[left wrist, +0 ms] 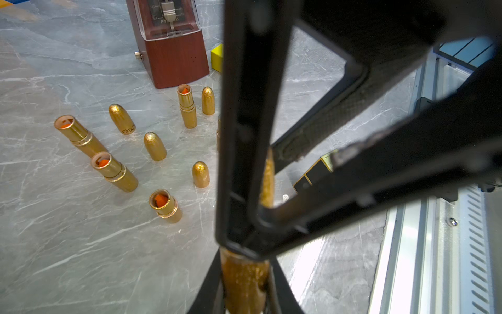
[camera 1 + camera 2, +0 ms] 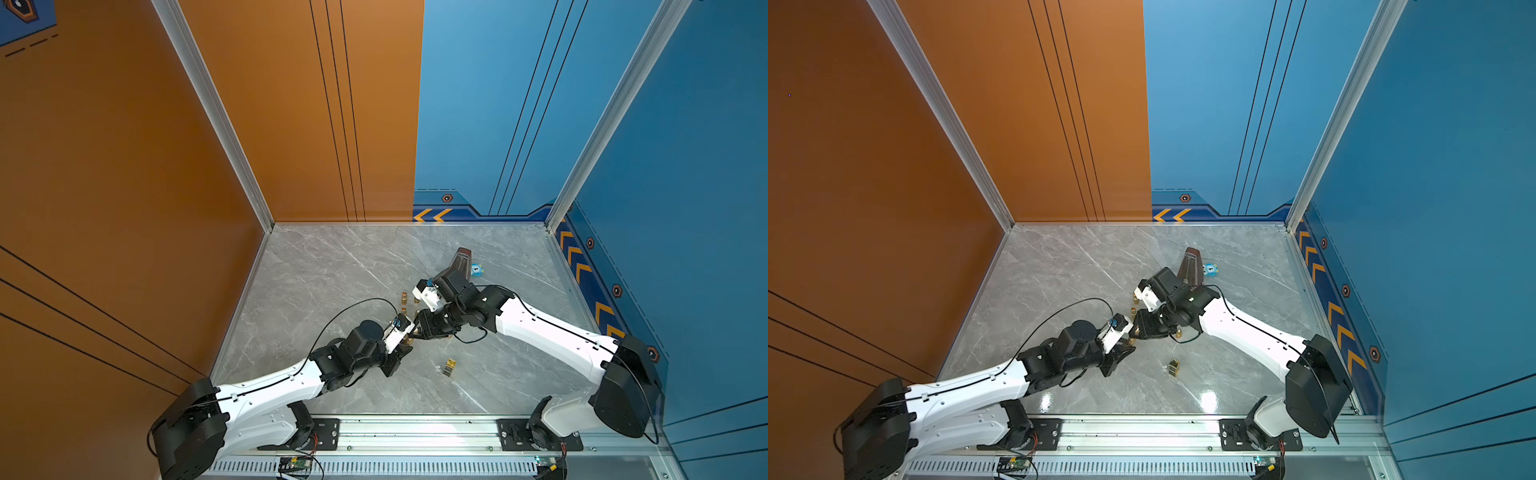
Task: Open the lipstick cap
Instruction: Open the cover of the lipstick.
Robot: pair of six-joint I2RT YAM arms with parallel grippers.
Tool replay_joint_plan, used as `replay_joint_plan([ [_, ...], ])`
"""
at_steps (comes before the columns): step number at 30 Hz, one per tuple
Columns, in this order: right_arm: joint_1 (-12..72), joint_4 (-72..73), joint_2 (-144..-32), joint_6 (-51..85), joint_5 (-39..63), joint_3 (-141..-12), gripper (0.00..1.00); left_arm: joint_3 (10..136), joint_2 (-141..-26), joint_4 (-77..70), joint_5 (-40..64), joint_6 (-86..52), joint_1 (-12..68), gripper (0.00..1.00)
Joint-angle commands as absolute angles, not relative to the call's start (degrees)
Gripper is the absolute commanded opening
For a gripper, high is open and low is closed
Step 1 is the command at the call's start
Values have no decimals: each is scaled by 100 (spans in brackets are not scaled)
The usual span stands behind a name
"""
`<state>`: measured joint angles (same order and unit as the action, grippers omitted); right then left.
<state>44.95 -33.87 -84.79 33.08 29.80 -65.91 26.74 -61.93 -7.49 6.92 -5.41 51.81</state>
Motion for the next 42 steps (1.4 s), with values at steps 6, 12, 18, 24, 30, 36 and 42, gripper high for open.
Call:
replay_joint_plan([
  [6, 4520, -3234, -8487, 3322, 2871, -6490, 24, 2883, -6161, -646, 675, -431, 5203, 0],
  [12, 4472, -3356, -8355, 3207, 2637, -6504, 20, 2885, -6111, -363, 594, -405, 5202, 0],
  [18, 4310, -3424, -8122, 3190, 2584, -6451, 20, 2839, -5930, 84, 314, -361, 5200, 0],
  [24, 4226, -3478, -7963, 3188, 2627, -6417, 20, 2729, -5739, 247, 196, -352, 5202, 0],
  [30, 4148, -3480, -7817, 3214, 2689, -6366, 21, 2763, -5731, 378, 167, -325, 5203, 0],
  [36, 4095, -3485, -7780, 3234, 2618, -6241, 21, 2718, -5630, 379, 151, -317, 5203, 0],
  [42, 4407, -3726, -7941, 3208, 1720, -6109, 21, 2576, -5394, 382, -49, -394, 5192, 0],
])
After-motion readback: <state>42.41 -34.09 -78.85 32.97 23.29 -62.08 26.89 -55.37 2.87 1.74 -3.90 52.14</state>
